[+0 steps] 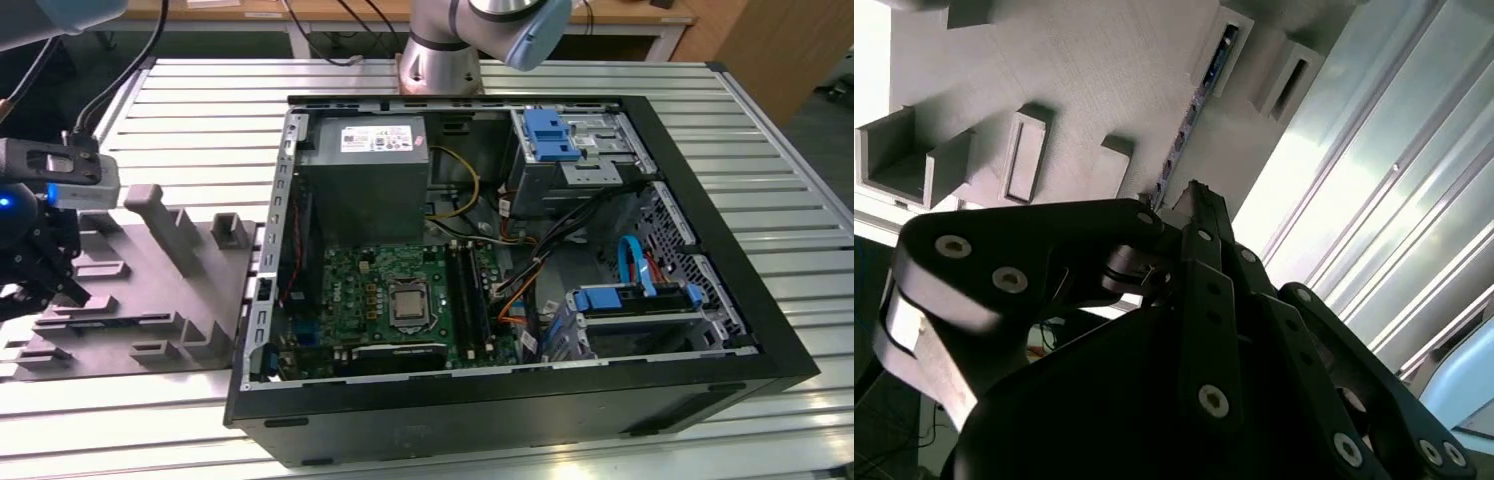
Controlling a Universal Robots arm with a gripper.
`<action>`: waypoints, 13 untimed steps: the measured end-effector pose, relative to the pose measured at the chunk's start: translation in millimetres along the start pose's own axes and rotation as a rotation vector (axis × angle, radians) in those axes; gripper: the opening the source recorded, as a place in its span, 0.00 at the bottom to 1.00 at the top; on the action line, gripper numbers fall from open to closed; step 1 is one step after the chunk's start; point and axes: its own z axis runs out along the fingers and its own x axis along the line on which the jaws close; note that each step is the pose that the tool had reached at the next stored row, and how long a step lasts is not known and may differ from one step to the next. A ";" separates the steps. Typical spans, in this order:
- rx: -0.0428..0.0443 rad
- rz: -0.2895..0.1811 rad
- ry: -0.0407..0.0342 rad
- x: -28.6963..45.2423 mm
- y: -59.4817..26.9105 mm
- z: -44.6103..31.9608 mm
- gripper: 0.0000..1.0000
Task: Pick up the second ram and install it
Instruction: 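Pick up the second ram and move it above second insertion slot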
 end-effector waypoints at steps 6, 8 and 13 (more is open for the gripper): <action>0.0037 -0.004 -0.0023 0.0 -0.1 2.0 0.10; 0.0049 -0.013 -0.0026 0.1 -0.2 3.9 0.10; 0.0047 -0.036 -0.0016 0.1 -0.4 9.7 0.10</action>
